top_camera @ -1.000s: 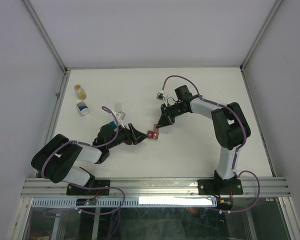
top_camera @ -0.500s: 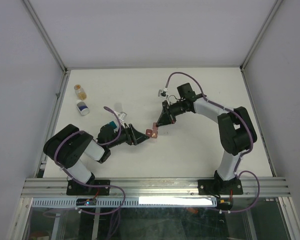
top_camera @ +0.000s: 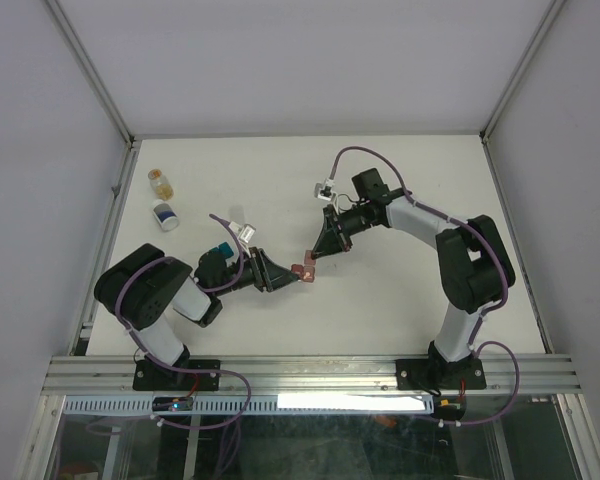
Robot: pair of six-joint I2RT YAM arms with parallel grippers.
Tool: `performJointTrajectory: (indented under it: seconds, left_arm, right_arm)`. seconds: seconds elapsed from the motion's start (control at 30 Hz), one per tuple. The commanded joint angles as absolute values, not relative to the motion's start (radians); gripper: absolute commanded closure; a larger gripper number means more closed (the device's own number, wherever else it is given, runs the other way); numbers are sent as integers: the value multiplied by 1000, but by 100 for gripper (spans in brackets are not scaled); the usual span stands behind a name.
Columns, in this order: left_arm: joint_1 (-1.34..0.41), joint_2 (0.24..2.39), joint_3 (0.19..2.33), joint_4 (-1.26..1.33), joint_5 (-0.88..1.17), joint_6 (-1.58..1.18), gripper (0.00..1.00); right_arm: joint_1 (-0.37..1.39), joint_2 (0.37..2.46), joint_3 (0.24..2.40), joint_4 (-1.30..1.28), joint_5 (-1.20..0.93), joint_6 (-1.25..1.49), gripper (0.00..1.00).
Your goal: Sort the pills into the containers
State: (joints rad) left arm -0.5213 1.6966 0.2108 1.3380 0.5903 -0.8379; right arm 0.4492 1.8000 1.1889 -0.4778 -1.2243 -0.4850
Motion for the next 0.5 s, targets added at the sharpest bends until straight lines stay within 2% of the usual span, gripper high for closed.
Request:
performJointTrajectory:
  seconds: [0.0,0.17,0.47]
  left_arm:
    - [-511,1706,222,1474,630,-867,46]
    - [-511,1714,230,1477,645,-874,51]
    - [-511,1728,242,1479,663,-882,69]
  right_arm:
    - [463,1742,1203,-499,-1276,-531,99]
    - [468,1740,1205,-509,-1283,-543,99]
    - [476,1738,1211,-526,-1290,-557,99]
